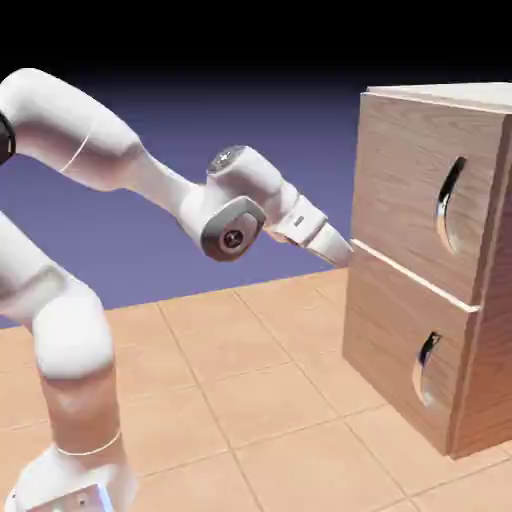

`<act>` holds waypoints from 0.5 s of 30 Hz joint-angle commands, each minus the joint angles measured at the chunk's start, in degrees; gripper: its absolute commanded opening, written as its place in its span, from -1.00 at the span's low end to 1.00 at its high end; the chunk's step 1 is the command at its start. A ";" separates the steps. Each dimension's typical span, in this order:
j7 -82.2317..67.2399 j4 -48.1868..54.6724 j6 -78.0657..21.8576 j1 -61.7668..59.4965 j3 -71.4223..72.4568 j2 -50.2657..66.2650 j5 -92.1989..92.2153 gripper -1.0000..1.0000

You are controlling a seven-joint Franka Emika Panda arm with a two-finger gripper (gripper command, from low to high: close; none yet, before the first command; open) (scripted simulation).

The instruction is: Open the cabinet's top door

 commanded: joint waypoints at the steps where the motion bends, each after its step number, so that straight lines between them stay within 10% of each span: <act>1: -0.99 0.48 -0.14 0.96 -1.06 -0.40 -2.50 0.00; 15: -14.78 7.16 -2.12 14.38 -15.82 -5.95 -37.38 0.00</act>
